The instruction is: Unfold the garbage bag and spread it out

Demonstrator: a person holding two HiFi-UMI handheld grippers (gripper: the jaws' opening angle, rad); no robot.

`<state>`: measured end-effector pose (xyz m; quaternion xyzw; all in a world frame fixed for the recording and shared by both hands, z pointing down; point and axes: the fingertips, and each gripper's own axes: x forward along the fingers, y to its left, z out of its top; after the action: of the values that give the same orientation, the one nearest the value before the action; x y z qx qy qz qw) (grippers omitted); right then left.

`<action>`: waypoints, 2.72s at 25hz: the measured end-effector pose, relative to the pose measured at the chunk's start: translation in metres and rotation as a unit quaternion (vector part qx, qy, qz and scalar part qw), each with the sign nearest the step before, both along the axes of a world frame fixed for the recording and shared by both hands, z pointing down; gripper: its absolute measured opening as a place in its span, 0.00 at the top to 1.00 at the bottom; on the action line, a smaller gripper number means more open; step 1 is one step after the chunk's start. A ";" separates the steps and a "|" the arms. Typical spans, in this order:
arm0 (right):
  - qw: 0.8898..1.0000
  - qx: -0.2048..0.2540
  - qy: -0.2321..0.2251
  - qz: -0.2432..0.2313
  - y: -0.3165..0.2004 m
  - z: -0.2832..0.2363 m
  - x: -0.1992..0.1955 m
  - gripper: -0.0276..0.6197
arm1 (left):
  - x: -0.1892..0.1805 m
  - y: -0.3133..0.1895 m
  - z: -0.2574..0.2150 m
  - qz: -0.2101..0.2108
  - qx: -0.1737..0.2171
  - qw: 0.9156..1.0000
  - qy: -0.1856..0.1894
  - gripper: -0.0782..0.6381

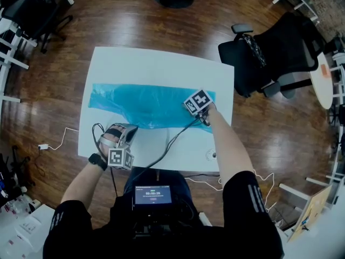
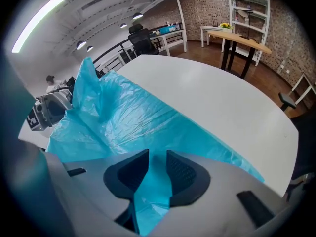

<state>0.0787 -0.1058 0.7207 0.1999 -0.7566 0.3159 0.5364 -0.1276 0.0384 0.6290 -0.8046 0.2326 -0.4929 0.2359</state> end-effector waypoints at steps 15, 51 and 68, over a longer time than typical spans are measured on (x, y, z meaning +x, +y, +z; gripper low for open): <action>0.999 0.042 0.020 0.009 -0.035 -0.001 0.012 0.74 | 0.006 -0.038 0.006 -0.042 -0.006 0.999 0.012 0.88; 0.998 0.061 0.020 0.004 -0.046 -0.002 0.006 0.74 | -0.017 0.023 0.002 -0.080 -0.054 0.993 0.069 0.82; 0.997 0.067 0.024 0.009 -0.047 0.001 0.010 0.74 | -0.005 -0.036 -0.090 -0.160 -0.091 0.954 0.235 0.82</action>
<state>0.0887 -0.1530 0.7217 0.2500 -0.7610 0.2648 0.5369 -0.1323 0.0024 0.5388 -0.8680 0.3616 -0.3400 0.0178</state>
